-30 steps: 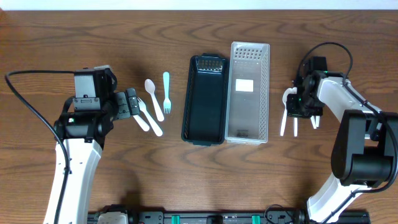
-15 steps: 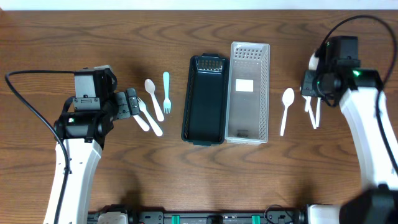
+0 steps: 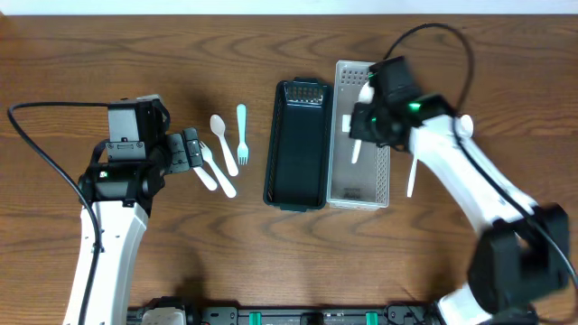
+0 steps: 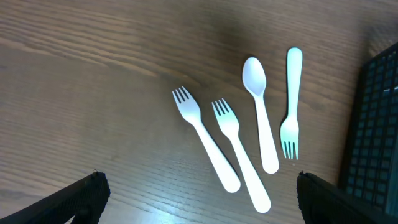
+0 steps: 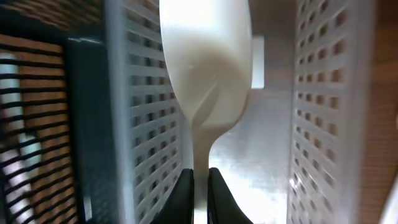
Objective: Pack container
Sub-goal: 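Carry the white spoon left and drop it into the clear caddy, then return the right gripper to the remaining white spoons and grasp one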
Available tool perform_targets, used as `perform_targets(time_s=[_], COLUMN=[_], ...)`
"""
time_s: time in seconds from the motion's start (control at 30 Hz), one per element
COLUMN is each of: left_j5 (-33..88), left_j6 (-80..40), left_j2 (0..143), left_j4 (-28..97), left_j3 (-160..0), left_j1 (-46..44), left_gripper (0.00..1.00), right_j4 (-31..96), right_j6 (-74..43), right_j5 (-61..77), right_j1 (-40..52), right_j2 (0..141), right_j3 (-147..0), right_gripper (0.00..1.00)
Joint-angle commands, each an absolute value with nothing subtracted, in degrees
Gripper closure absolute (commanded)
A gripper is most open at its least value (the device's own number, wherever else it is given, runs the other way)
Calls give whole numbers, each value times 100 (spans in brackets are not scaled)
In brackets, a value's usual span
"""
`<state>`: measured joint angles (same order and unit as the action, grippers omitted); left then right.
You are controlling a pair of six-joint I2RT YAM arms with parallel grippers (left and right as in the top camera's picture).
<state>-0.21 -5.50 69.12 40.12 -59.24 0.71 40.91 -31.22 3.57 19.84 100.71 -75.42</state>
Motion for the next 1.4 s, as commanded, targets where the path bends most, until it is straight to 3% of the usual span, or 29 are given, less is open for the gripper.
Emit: perform_targets(time_s=[0.0, 0.1, 0.27, 0.5, 0.73, 1.37], left_j5=[-69, -69, -69, -69, -69, -69], left_j6=[-454, -454, -454, -454, -454, -454], left_j2=[6923, 6923, 6923, 6923, 6923, 6923], left_j4=[4029, 4029, 4029, 4029, 4029, 4029], left_j3=[-6055, -6055, -6055, -6055, -6055, -6055], left_j1=[99, 99, 99, 99, 99, 99], left_gripper=[2, 2, 2, 2, 2, 2], right_j4=[3977, 3868, 4073, 4578, 5109, 4261], right_j6=[-3514, -3063, -2353, -2265, -2480, -2781], right_j5=[121, 423, 462, -628, -694, -102], right_j1=[1990, 1949, 1737, 784, -167, 89], right_j2=[10510, 10567, 9931, 8746, 9052, 11266], right_j3=[-7485, -7511, -7806, -7896, -7406, -6772], right_gripper=[97, 62, 46, 46, 51, 57])
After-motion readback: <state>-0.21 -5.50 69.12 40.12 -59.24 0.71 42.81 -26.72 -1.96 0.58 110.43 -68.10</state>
